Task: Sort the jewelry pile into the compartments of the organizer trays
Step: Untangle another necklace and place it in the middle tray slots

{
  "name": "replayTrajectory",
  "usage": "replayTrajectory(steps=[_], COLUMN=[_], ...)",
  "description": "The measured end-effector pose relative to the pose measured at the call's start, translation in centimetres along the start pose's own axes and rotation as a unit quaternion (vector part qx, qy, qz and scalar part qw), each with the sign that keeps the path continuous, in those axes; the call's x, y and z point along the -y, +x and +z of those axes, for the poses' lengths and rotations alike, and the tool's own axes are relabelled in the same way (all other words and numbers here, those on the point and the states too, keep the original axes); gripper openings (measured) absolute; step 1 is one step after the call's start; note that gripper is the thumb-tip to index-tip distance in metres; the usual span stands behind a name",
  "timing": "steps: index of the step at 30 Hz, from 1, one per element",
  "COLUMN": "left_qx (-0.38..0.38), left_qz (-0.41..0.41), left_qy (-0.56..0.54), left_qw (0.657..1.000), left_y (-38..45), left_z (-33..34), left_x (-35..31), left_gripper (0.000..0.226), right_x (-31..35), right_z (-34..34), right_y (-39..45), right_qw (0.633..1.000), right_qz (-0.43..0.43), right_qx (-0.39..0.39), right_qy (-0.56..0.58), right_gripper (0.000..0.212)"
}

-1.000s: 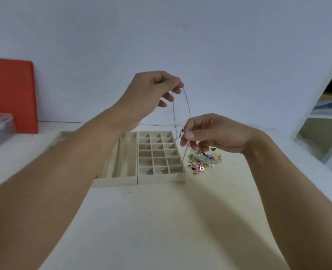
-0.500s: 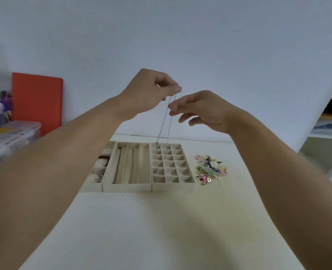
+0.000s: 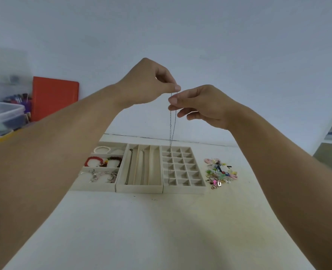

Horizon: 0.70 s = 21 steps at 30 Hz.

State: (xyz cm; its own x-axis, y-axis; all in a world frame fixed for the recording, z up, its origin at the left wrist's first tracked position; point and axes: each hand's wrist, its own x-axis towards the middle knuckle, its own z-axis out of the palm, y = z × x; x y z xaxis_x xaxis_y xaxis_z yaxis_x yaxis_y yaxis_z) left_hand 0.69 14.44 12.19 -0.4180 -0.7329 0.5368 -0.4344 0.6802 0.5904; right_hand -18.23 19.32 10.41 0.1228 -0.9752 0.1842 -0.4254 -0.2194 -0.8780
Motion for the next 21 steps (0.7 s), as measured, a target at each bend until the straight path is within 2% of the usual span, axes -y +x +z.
replayTrajectory(steps=[6,11,14,16,18,19,21], left_qx=[0.015,0.002,-0.021,-0.061,-0.100,-0.094,-0.029], left_qz=[0.003,0.000,-0.009,-0.037,-0.110,-0.151,-0.196], left_qy=[-0.020,-0.017,-0.051,-0.083,-0.133,-0.171,-0.246], left_qw=[1.000,1.000,0.998,0.994,0.980,0.969,0.949], left_y=[-0.3,-0.1,-0.4,-0.5,-0.9,-1.5,-3.5], left_z=[-0.8,-1.0,-1.1,-1.2,-0.9,-0.6,1.0], left_x=[0.0,0.0,0.2,0.8,2.2,3.0,4.7], left_gripper=[0.016,0.014,0.016,0.017,0.020,0.025,0.046], right_x=[0.3,0.4,0.5,0.8,1.1,1.4,1.8], right_z=[0.5,1.0,1.5,1.7,1.6,1.6,1.5], right_y=[0.5,0.9,1.4,1.7,2.1,2.3,2.8], right_qw=[1.000,1.000,1.000,1.000,0.999,0.998,0.997], right_qz=[-0.001,-0.008,-0.015,-0.023,-0.029,-0.032,-0.041], right_qx=[0.006,0.011,0.000,-0.017,-0.032,-0.038,-0.051], right_qy=[-0.006,0.004,0.010,0.013,0.022,0.029,0.039], right_gripper=[0.020,0.020,0.019,0.020,0.023,0.024,0.023])
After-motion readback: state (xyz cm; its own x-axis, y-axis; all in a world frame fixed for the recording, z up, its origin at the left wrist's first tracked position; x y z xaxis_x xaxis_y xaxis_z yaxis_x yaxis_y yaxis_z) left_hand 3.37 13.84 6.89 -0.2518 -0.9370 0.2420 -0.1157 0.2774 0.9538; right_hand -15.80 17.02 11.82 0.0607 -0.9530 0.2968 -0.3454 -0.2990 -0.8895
